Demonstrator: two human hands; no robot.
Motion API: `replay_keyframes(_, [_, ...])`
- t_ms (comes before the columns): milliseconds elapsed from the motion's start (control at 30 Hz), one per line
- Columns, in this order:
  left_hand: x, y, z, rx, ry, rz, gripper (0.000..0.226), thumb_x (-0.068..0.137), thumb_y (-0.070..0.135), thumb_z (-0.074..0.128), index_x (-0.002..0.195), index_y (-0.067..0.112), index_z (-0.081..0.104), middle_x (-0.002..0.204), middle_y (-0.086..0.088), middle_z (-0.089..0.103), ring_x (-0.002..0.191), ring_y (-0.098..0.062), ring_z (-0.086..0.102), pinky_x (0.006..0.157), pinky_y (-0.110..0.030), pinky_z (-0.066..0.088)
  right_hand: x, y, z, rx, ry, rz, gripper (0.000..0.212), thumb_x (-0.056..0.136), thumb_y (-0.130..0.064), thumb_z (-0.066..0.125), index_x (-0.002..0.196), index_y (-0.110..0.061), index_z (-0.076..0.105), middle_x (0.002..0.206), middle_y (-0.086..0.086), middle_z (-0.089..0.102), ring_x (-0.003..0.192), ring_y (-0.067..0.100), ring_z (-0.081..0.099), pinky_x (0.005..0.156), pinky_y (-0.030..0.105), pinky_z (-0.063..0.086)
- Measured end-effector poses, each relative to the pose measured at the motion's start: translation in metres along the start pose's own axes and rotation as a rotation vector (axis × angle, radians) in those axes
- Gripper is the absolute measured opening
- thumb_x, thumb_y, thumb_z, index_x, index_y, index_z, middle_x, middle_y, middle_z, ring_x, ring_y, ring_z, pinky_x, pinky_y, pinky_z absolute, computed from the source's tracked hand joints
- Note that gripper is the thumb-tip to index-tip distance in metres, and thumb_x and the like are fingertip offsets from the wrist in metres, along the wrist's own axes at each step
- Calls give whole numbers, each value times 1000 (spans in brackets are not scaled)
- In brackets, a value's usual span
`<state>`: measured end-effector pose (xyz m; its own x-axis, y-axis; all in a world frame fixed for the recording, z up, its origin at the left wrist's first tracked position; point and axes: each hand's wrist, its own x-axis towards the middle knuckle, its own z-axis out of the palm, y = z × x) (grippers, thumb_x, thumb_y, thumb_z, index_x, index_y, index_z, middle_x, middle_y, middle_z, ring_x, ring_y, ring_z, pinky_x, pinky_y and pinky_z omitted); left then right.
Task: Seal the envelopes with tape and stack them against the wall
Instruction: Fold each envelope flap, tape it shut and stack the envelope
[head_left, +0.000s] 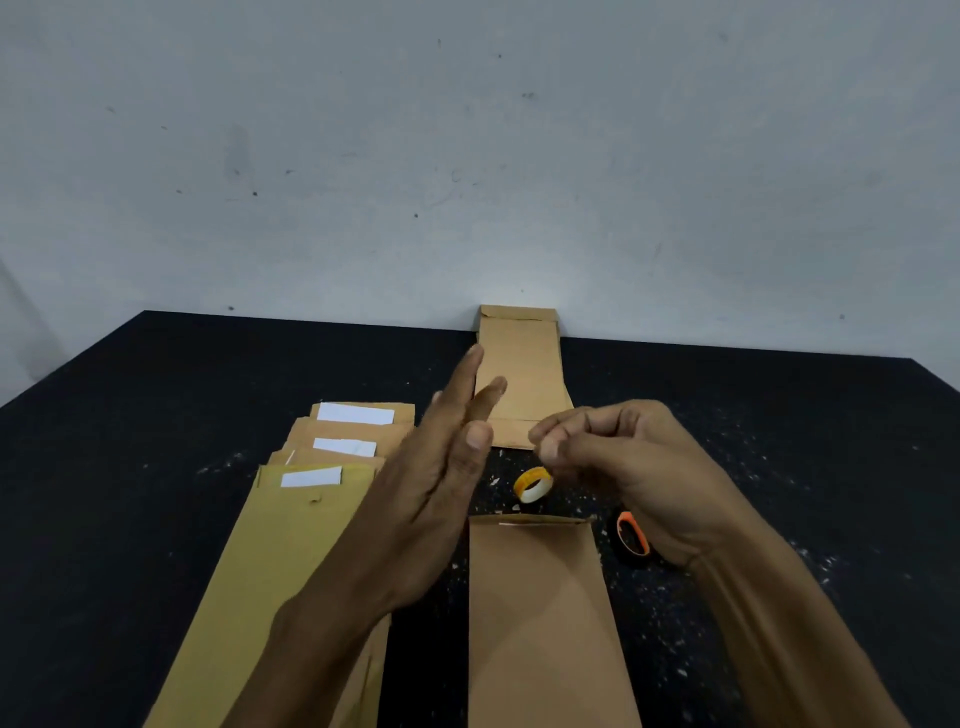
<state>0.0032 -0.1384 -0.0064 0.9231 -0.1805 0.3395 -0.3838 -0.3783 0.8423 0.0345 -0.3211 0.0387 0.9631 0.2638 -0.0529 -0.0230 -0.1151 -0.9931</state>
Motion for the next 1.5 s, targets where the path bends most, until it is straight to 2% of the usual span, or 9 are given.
replay_keyframes(133, [-1, -15, -1, 523, -22, 66, 57, 97, 59, 8, 149, 54, -16, 160, 30, -5, 148, -3, -23, 122, -36, -9, -1, -1, -2, 133, -59, 37, 10, 83, 10, 66, 77, 2, 70, 75, 17, 72, 73, 22, 69, 75, 33, 59])
replay_keyframes(267, [-4, -33, -5, 869, 41, -30, 61, 98, 44, 4, 154, 36, -19, 165, 2, 14, 152, -23, -16, 120, -42, -9, -3, 4, -2, 146, -108, 101, 4, 81, 12, 68, 80, 7, 70, 73, 20, 70, 65, 22, 68, 67, 30, 61])
replay_keyframes(367, [-5, -29, -15, 425, 119, -172, 45, 107, 38, 27, 150, 29, 36, 150, 5, 48, 147, -9, 27, 123, -37, 21, -5, 5, -6, 155, -150, 92, 7, 74, 5, 73, 80, 7, 70, 76, 22, 70, 65, 21, 67, 66, 29, 60])
replay_keyframes(433, [-3, -10, -17, -44, 193, -269, 28, 104, 24, 44, 121, 26, 67, 119, 9, 71, 117, -4, 62, 102, -36, 50, -5, 6, -8, 157, -190, 99, 19, 66, -4, 75, 82, 6, 69, 76, 21, 69, 66, 22, 66, 66, 30, 59])
replay_keyframes(567, [6, 11, -18, -422, 152, -499, 45, 93, 44, 46, 104, 11, 73, 98, -2, 78, 95, -17, 73, 79, -36, 55, -4, 8, -7, 93, -272, 108, 20, 65, -3, 75, 83, 4, 71, 75, 20, 69, 69, 26, 66, 70, 32, 59])
replay_keyframes(833, [10, 7, -23, -524, -124, -775, 62, 93, 57, 42, 97, 6, 77, 101, -14, 76, 83, -22, 69, 70, -34, 47, -4, 8, -9, -24, -390, 44, 11, 72, 0, 76, 83, -3, 75, 80, 20, 72, 75, 24, 69, 74, 27, 58])
replay_keyframes(1100, [3, 0, -29, -465, -132, -583, 37, 77, 34, 68, 85, -1, 75, 90, -13, 75, 71, -13, 62, 61, -27, 41, -1, 7, -14, -150, -413, 86, 11, 81, 13, 70, 86, 4, 72, 82, 23, 71, 76, 26, 67, 72, 25, 59])
replay_keyframes(1333, [-2, -1, -12, -216, 128, -423, 14, 84, 17, 73, 74, 10, 79, 67, -2, 73, 60, -1, 62, 54, -9, 44, 3, 5, -20, -287, -339, 203, 10, 80, 11, 72, 90, 9, 73, 86, 31, 71, 68, 22, 67, 65, 25, 60])
replay_keyframes(1500, [-2, -5, 7, -120, 274, -330, 15, 86, 19, 73, 73, 15, 79, 63, -1, 72, 64, -8, 67, 65, -17, 53, 12, -6, -31, -341, -326, 242, 31, 77, 12, 74, 106, 2, 69, 82, 28, 73, 70, 28, 67, 66, 32, 60])
